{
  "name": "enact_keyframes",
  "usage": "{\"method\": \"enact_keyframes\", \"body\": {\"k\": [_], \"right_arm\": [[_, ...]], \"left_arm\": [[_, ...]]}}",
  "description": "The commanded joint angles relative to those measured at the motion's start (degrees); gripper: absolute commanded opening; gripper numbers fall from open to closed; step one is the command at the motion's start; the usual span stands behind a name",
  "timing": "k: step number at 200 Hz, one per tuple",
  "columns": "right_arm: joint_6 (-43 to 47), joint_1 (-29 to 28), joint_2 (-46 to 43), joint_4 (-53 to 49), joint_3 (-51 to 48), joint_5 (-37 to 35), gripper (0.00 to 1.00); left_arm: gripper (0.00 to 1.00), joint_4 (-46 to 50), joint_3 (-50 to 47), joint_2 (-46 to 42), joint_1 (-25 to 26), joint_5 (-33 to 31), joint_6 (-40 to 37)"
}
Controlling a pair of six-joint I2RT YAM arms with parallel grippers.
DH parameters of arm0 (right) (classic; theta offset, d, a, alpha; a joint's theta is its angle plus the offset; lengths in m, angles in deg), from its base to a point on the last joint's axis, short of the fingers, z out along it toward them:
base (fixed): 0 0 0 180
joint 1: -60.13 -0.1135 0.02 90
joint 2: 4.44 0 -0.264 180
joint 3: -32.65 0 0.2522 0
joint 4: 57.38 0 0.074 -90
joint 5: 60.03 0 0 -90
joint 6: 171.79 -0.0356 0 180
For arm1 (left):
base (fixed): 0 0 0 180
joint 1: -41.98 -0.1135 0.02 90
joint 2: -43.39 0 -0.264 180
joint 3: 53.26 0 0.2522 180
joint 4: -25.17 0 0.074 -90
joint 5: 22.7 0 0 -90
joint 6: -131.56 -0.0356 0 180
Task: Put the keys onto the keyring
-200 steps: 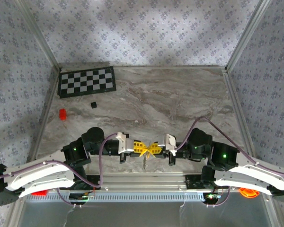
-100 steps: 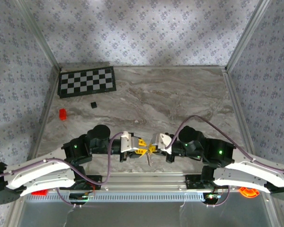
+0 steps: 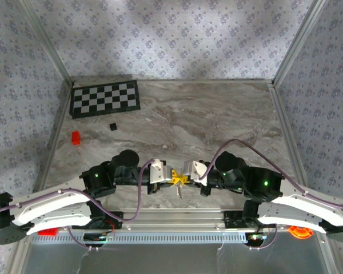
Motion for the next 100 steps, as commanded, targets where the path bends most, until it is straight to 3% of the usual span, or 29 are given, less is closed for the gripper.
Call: {"method": "enact_keyframes", "body": {"k": [1, 36, 59, 70, 100], "right_arm": [[0.72, 0.08, -0.66, 1.34, 0.18, 2.00, 0.00], [0.53, 0.00, -0.84, 1.18, 0.09, 2.65, 0.00], [-0.44, -0.01, -0.91, 2.28, -0.10, 3.28, 0.29], [-1.11, 0.00, -1.17, 3.77, -0.82, 2.74, 0.39], [-2.69, 0.11, -3.16, 8.20, -3.57, 2.11, 0.40]], "left_arm": [[0.01, -1.43, 1.70, 0.43, 0.01, 0.10, -1.07], [0.00, -1.84, 1.66, -0.06, 0.01, 0.63, -0.32], [0.00, -5.54, 1.39, -1.18, 0.01, 0.42, 3.04], [0.00, -8.74, 0.96, -1.35, -0.02, 0.86, 5.38], [0.00, -12.98, 0.00, -1.15, 0.01, 3.43, 7.13]]}}
